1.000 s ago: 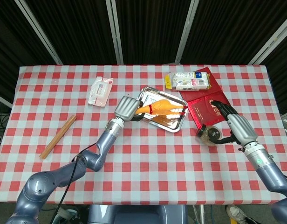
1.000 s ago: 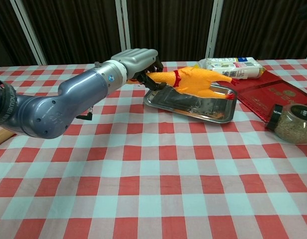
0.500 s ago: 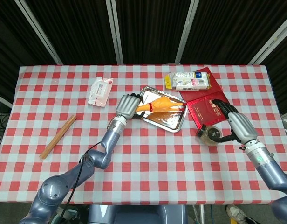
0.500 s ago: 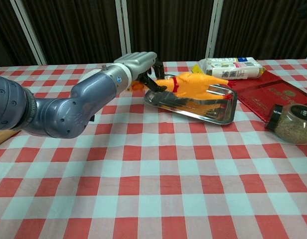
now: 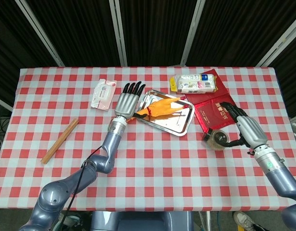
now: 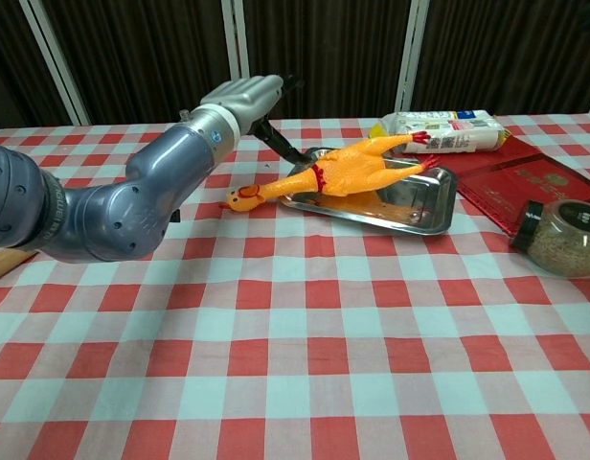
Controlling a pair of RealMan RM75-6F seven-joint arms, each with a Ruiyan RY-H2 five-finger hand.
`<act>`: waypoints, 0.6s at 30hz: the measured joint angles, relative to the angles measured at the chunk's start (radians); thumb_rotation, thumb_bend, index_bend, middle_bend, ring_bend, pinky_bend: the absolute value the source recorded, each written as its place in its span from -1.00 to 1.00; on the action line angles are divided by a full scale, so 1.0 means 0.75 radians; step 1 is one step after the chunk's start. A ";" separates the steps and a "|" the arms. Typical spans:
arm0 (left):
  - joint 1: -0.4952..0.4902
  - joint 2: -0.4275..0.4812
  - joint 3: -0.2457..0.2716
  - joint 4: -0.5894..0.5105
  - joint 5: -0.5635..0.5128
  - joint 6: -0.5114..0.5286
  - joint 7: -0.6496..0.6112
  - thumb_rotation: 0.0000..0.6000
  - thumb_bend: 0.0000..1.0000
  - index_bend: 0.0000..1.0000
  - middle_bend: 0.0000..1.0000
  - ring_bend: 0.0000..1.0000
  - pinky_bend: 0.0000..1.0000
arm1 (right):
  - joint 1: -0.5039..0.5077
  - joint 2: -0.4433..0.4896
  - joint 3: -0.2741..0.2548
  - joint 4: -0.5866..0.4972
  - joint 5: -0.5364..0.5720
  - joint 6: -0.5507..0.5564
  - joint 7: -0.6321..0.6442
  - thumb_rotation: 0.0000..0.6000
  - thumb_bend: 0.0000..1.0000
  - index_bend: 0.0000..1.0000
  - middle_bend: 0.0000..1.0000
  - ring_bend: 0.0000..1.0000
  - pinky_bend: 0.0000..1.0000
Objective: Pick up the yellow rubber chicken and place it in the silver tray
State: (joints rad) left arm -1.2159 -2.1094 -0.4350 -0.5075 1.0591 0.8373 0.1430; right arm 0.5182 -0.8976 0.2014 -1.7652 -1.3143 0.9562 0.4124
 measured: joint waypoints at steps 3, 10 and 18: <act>0.025 0.036 0.002 -0.061 0.009 0.026 -0.012 1.00 -0.89 -1.00 -1.00 -1.00 -0.98 | -0.003 0.003 0.002 0.001 0.001 0.005 -0.001 1.00 -0.73 -1.00 -0.94 -1.00 -0.88; 0.159 0.222 0.021 -0.377 0.011 0.090 0.011 1.00 -0.86 -1.00 -1.00 -1.00 -0.98 | -0.018 0.011 0.003 0.001 -0.016 0.032 0.009 1.00 -0.73 -1.00 -0.94 -1.00 -0.88; 0.401 0.589 0.085 -0.971 -0.026 0.184 0.116 1.00 -0.86 -0.98 -1.00 -1.00 -0.98 | -0.050 0.014 -0.007 0.012 -0.059 0.095 0.009 1.00 -0.73 -1.00 -0.94 -1.00 -0.88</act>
State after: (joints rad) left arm -0.9153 -1.6679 -0.3716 -1.2354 1.0394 0.9752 0.2303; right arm 0.4804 -0.8874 0.1963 -1.7562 -1.3586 1.0273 0.4190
